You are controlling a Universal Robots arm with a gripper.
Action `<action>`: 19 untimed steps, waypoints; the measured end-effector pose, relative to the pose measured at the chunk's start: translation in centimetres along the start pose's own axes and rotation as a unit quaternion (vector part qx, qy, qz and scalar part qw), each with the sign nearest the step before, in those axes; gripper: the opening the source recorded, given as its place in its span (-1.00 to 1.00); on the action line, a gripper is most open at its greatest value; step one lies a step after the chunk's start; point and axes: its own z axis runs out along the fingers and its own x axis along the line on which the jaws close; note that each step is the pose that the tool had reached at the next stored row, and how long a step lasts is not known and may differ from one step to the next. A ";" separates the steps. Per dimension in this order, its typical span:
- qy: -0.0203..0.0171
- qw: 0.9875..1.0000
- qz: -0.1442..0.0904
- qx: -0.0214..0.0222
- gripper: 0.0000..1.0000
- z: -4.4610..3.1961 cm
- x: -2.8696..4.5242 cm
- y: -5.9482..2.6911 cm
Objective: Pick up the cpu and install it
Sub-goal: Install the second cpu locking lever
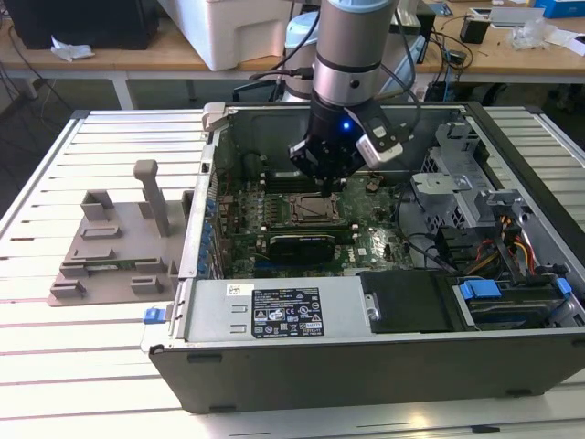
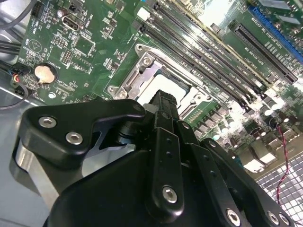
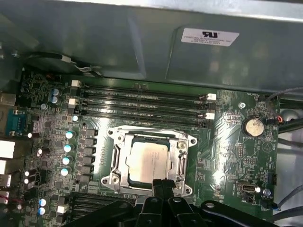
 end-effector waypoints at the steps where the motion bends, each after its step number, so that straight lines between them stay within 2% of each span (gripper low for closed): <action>1: 0.000 1.000 0.000 0.000 -0.79 0.00 0.01 -0.11; 9: 0.000 1.000 0.000 0.000 -0.79 0.08 0.18 -1.62; 13: 0.000 1.000 0.000 0.000 -0.79 0.37 0.33 -2.28; 17: 0.000 1.000 0.000 0.000 -0.79 0.69 1.52 -2.32; 19: 0.000 1.000 0.000 -0.001 -0.79 0.86 2.49 -2.37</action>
